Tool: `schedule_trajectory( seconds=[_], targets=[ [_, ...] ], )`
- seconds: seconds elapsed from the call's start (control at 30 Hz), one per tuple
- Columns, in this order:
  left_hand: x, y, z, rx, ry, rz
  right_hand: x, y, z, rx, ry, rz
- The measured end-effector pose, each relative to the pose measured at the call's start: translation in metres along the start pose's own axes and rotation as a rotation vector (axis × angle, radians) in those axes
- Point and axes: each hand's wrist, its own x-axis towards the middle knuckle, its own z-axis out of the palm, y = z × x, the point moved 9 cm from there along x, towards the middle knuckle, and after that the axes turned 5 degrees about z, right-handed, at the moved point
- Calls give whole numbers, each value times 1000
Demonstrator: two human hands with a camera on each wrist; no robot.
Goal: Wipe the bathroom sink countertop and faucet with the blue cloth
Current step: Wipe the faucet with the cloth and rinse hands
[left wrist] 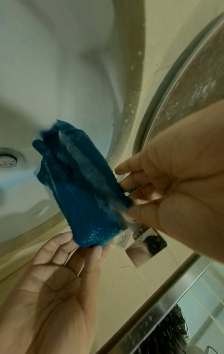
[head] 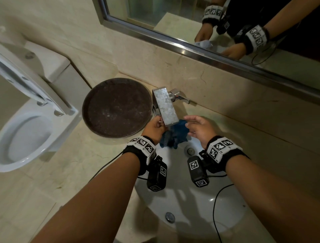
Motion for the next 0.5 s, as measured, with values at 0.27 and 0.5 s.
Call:
schedule_trajectory(
  seconds=[0.27,0.5],
  targets=[
    [2,-4,-1,-6,7,-15,-1,-1,-1,-2,-2,-6],
    [3,-4,-1,-13,-4,5,0,-4,-1,-2,-4,-3]
  ],
)
